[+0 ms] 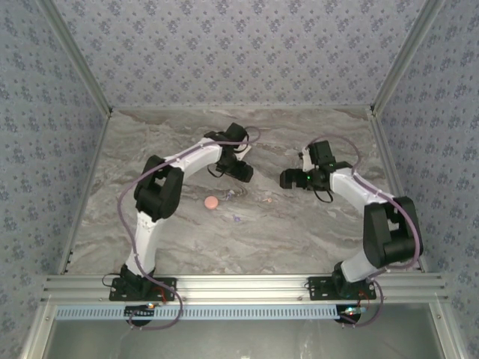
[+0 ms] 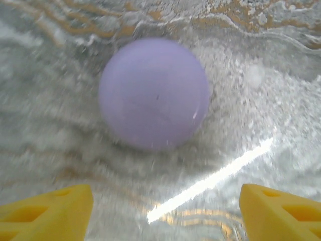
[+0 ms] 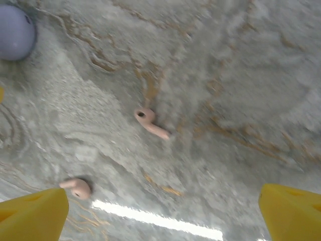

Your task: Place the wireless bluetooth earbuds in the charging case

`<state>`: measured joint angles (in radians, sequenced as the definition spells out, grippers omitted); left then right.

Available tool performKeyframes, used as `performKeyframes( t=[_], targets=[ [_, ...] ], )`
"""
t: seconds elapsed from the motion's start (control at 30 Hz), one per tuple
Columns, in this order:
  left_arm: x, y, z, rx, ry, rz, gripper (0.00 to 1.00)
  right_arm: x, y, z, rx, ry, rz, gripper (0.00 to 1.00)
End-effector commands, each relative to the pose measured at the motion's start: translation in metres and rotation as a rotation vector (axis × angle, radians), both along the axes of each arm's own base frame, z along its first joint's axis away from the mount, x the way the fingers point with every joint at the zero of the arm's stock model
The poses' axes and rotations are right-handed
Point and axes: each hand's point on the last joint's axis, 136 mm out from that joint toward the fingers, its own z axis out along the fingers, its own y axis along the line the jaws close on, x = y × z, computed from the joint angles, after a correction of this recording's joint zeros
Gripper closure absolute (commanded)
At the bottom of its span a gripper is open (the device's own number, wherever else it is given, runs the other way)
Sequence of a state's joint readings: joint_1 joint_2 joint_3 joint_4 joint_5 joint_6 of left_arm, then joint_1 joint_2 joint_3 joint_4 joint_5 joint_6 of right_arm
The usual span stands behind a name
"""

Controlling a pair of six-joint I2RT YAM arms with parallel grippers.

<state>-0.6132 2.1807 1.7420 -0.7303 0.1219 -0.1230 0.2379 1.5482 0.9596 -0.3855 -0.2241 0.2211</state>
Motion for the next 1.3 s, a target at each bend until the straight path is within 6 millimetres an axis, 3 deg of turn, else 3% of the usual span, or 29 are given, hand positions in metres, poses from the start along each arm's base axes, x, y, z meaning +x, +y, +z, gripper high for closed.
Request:
performKeyframes(
  t=[0.0,0.13,0.3,0.37,0.53,0.7,1.03,1.27],
  targets=[
    [0.004,0.001,0.040,-0.133,-0.052,0.058,0.27,0.019,0.027,0.011,0.065,0.004,0.064,0.00],
    [-0.007,-0.002,0.038,-0.256,-0.016,0.111,0.40,0.040,0.059,0.013,0.079,0.031,0.160,0.07],
    [-0.009,-0.015,0.030,-0.352,0.046,0.152,0.74,0.066,0.088,0.004,0.107,0.079,0.204,0.37],
    [-0.008,-0.017,0.024,-0.366,0.058,0.176,0.81,0.078,0.097,0.003,0.124,0.080,0.208,0.47],
    [-0.005,-0.018,0.007,-0.357,0.092,0.227,0.84,0.103,0.120,-0.004,0.164,0.109,0.235,0.69],
    [-0.005,-0.017,-0.002,-0.360,0.107,0.251,0.86,0.119,0.138,-0.016,0.195,0.162,0.247,0.80],
    [0.003,-0.015,-0.017,-0.367,0.123,0.290,0.88,0.132,0.167,-0.035,0.244,0.219,0.271,0.84],
    [0.010,-0.009,-0.027,-0.353,0.127,0.321,0.87,0.135,0.170,-0.049,0.237,0.246,0.258,0.84]
  ],
)
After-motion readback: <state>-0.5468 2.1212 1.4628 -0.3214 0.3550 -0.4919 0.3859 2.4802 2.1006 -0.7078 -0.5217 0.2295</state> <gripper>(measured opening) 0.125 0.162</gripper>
